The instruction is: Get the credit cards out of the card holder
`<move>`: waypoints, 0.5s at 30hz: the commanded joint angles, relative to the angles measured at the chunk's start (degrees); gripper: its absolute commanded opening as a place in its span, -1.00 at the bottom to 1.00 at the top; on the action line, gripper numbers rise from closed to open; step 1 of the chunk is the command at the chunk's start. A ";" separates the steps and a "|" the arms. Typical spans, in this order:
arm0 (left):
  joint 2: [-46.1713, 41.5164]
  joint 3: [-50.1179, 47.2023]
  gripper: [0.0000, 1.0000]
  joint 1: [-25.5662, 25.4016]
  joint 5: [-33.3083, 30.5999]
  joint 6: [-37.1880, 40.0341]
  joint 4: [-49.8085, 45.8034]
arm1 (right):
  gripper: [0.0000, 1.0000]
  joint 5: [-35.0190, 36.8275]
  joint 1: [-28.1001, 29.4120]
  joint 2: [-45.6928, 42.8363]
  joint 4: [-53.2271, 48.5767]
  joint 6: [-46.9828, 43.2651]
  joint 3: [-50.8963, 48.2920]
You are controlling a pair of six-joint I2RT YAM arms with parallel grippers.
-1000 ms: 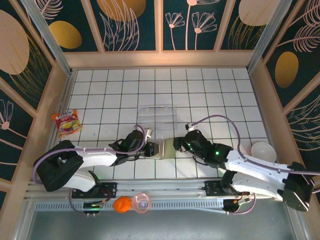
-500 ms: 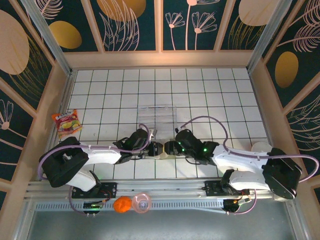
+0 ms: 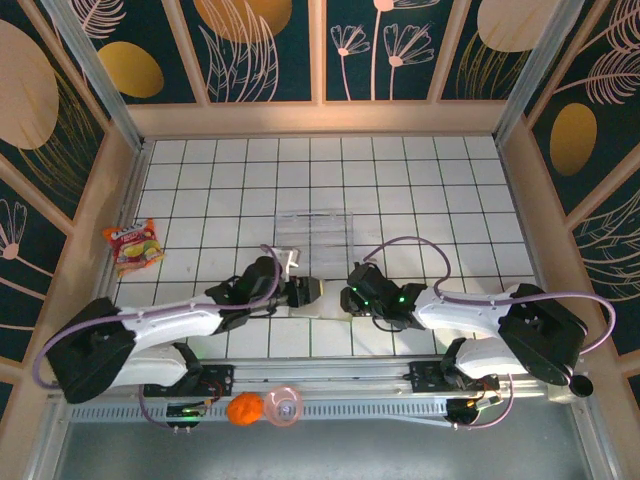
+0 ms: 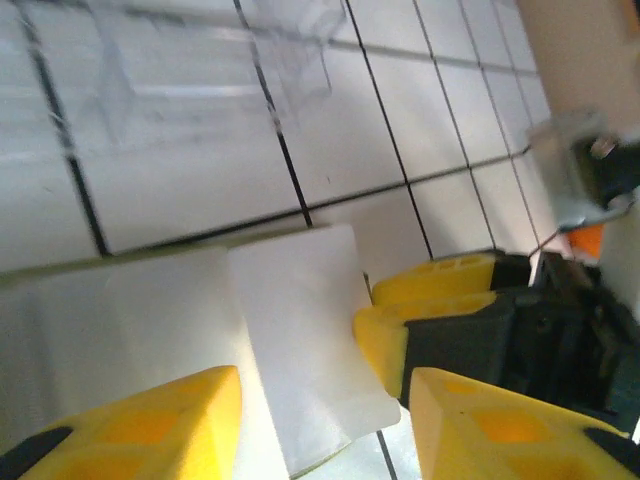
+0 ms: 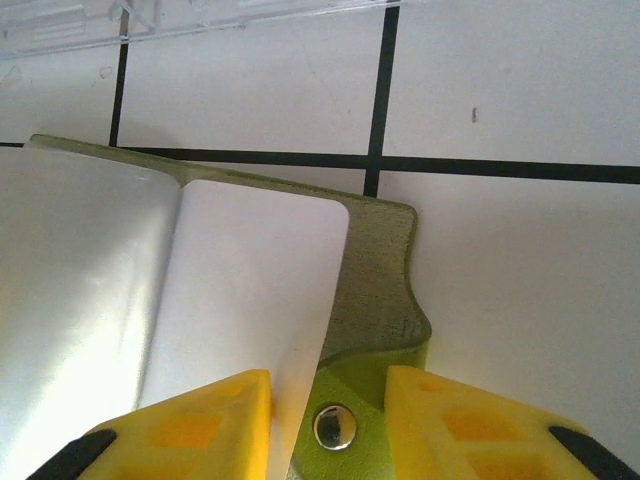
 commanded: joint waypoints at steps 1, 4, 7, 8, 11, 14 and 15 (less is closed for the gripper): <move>-3.43 -4.01 0.06 4.62 -2.42 -0.01 -3.78 | -0.29 1.79 -0.28 1.03 -0.05 0.57 -1.18; -3.59 -6.45 0.19 6.53 -0.45 0.77 -2.11 | -0.29 1.89 -0.25 1.40 0.26 0.44 -1.42; -0.59 -7.94 0.28 6.84 2.32 0.01 2.40 | -0.30 2.09 -0.30 1.52 0.74 0.21 -1.61; 0.59 -8.28 0.30 6.92 2.83 -0.37 3.78 | -0.30 1.82 -0.32 1.56 0.91 0.03 -1.61; 3.21 -8.99 0.32 6.88 3.72 -1.13 7.49 | -0.30 1.54 -0.27 1.61 1.37 -0.15 -1.75; 5.72 -8.70 0.27 6.89 5.39 -1.70 9.80 | -0.30 1.18 -0.27 1.61 1.82 -0.26 -2.09; 6.55 -8.57 0.23 6.90 6.16 -2.01 10.63 | -0.30 1.09 -0.32 1.63 1.97 -0.39 -2.20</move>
